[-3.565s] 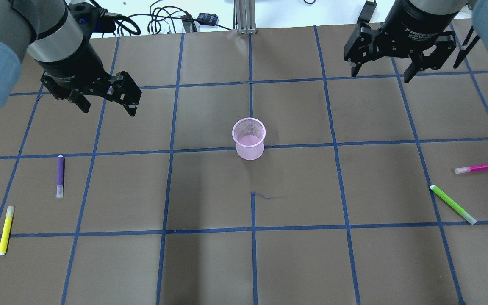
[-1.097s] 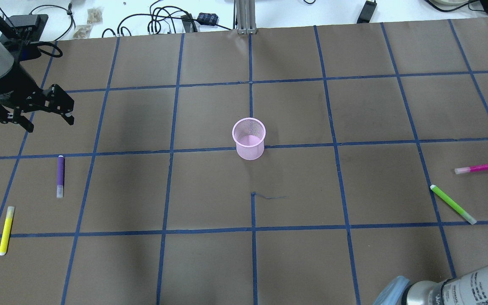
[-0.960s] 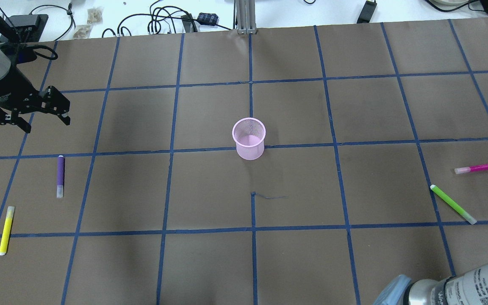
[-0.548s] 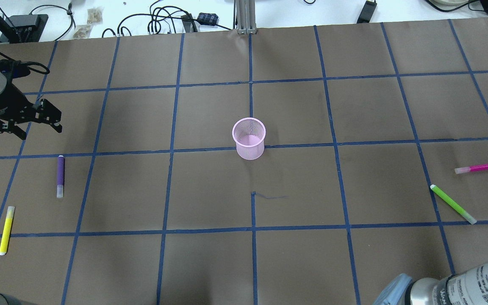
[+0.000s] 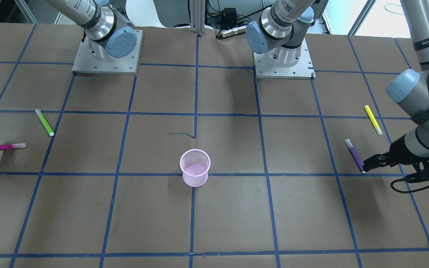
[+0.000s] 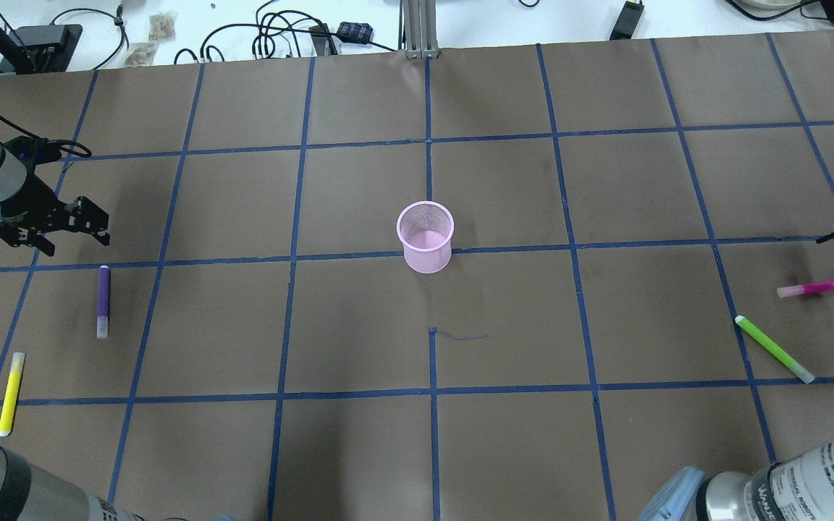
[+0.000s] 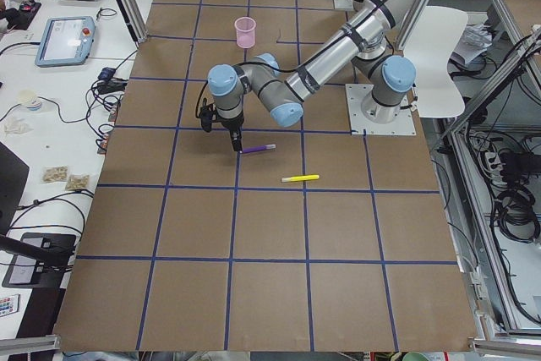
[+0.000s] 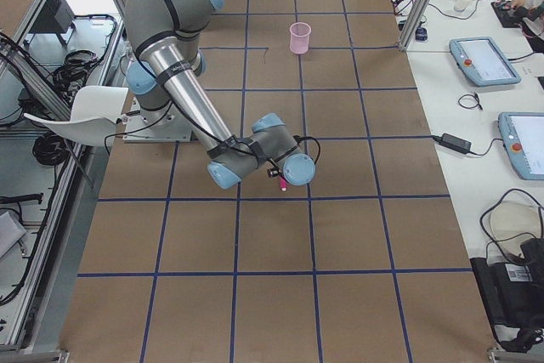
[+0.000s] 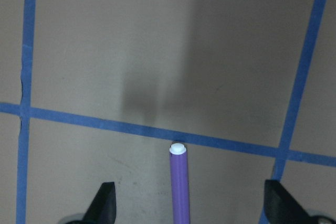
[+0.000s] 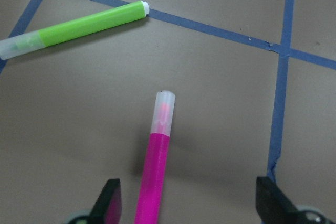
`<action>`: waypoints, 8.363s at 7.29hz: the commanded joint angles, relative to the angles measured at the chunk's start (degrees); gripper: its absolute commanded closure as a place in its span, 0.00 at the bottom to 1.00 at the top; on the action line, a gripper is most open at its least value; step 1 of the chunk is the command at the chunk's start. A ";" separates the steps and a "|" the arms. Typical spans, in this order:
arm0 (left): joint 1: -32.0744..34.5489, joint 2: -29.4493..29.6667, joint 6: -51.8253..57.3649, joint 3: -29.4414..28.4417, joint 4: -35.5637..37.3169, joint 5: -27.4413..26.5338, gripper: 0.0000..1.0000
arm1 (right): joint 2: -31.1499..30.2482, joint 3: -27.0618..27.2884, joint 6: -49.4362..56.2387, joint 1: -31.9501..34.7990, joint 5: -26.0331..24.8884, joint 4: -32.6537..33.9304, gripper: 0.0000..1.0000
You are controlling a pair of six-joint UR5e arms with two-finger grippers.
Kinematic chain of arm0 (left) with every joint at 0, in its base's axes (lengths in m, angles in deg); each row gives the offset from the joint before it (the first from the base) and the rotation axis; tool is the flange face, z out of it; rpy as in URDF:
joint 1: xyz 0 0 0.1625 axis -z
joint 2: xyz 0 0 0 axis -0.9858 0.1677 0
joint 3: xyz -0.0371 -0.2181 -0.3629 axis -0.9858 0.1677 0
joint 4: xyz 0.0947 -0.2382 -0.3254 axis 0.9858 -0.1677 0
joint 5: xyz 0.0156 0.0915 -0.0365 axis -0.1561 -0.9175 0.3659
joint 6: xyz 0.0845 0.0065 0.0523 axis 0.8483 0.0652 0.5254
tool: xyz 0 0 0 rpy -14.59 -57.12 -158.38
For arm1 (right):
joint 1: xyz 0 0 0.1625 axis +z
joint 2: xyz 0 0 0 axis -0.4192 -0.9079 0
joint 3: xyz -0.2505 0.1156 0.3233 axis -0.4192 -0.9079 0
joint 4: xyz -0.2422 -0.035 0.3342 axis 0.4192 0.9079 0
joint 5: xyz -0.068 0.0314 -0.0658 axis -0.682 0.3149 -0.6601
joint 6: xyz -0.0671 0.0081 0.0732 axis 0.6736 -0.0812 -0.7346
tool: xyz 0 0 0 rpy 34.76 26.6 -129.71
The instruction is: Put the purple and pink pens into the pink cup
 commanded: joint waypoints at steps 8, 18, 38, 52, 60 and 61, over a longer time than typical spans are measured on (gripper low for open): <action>-0.51 4.64 -0.06 1.33 1.36 -0.26 0.48 | 3.76 -2.57 0.78 -1.44 -3.14 0.06 0.53; 3.60 -5.98 -0.50 -3.59 -1.63 -1.31 1.00 | -5.01 -3.45 -12.73 3.62 -4.55 -1.26 1.00; 13.99 -10.39 -3.49 -3.25 -1.45 -1.06 1.00 | -9.53 -9.86 -103.90 76.34 -35.40 -0.12 1.00; 25.30 -8.99 -22.49 -5.52 3.99 -0.62 1.00 | -16.52 -13.83 -104.78 58.81 -24.61 -6.27 0.00; 47.28 -4.77 -59.27 -4.83 20.70 -1.40 1.00 | -31.84 -0.81 -161.76 50.75 -16.76 -5.92 0.00; 49.83 -4.51 -60.26 -4.65 22.26 -3.76 1.00 | -31.58 -1.34 -165.56 51.89 -16.68 -5.83 0.00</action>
